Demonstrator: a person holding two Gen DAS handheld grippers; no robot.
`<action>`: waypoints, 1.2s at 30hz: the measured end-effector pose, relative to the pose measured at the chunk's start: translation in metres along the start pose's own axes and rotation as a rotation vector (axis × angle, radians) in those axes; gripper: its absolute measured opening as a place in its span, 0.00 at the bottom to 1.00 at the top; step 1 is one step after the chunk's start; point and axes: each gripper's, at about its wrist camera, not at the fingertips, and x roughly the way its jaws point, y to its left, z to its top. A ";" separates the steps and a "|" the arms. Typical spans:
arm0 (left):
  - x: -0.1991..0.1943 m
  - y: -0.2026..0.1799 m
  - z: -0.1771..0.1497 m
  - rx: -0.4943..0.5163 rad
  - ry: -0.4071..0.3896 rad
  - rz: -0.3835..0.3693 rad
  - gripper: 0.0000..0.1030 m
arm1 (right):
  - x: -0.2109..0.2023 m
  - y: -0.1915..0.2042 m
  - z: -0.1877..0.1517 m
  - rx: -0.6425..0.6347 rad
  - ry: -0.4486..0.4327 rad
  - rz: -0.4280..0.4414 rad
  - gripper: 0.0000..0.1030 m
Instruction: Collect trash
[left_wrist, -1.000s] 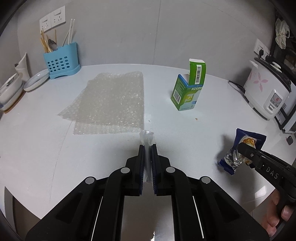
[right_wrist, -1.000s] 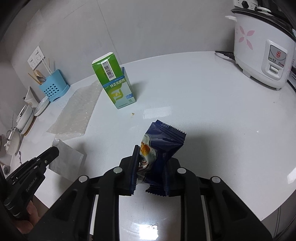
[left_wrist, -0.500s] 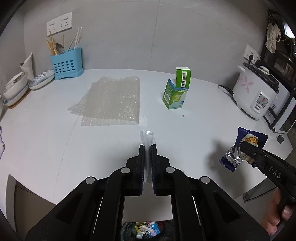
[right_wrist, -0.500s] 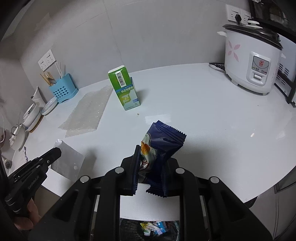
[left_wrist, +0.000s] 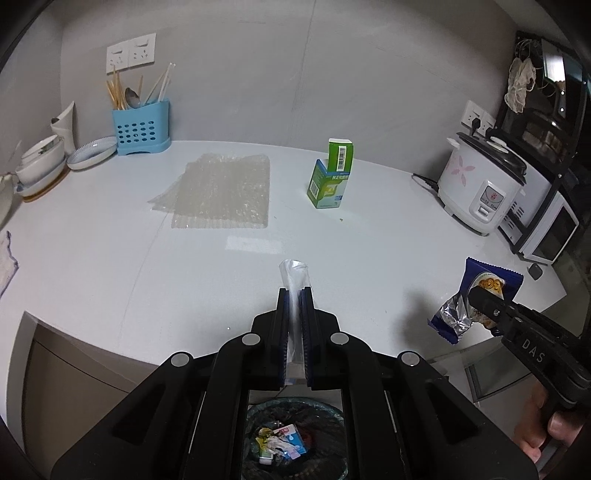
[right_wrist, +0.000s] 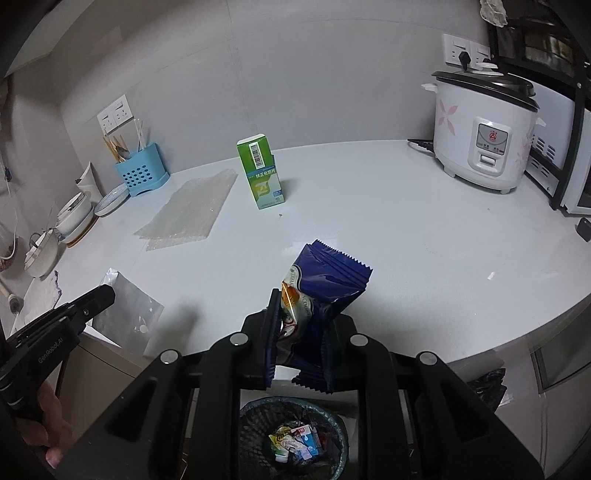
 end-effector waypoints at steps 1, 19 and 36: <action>-0.004 0.000 -0.003 0.000 -0.003 -0.005 0.06 | -0.004 0.001 -0.003 -0.006 -0.003 -0.002 0.17; -0.064 -0.009 -0.072 0.011 -0.062 -0.113 0.06 | -0.069 0.027 -0.080 -0.156 -0.151 -0.023 0.17; -0.030 -0.024 -0.161 0.025 -0.022 -0.122 0.06 | -0.046 0.014 -0.162 -0.157 -0.107 0.025 0.17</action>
